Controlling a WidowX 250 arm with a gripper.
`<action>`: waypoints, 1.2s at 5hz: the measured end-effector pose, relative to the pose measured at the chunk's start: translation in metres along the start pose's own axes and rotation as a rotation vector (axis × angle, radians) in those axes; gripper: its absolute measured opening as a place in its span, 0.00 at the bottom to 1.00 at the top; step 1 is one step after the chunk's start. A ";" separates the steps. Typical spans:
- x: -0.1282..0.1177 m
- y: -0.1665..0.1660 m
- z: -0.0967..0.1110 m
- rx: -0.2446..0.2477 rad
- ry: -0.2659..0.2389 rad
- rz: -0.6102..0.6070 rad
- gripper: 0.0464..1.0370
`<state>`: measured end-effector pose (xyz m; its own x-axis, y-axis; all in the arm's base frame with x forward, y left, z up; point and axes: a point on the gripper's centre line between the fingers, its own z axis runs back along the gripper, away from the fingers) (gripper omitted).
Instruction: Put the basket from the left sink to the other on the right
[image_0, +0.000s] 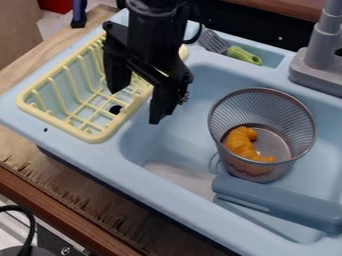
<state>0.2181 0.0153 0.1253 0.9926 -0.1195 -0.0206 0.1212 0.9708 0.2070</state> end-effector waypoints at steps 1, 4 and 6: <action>-0.002 -0.003 -0.004 -0.015 0.020 0.007 0.96; 0.022 -0.028 0.007 -0.335 0.027 0.464 0.96; 0.032 -0.053 0.003 -0.342 -0.009 0.602 0.96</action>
<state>0.2434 -0.0404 0.1164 0.8877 0.4603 0.0099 -0.4545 0.8797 -0.1399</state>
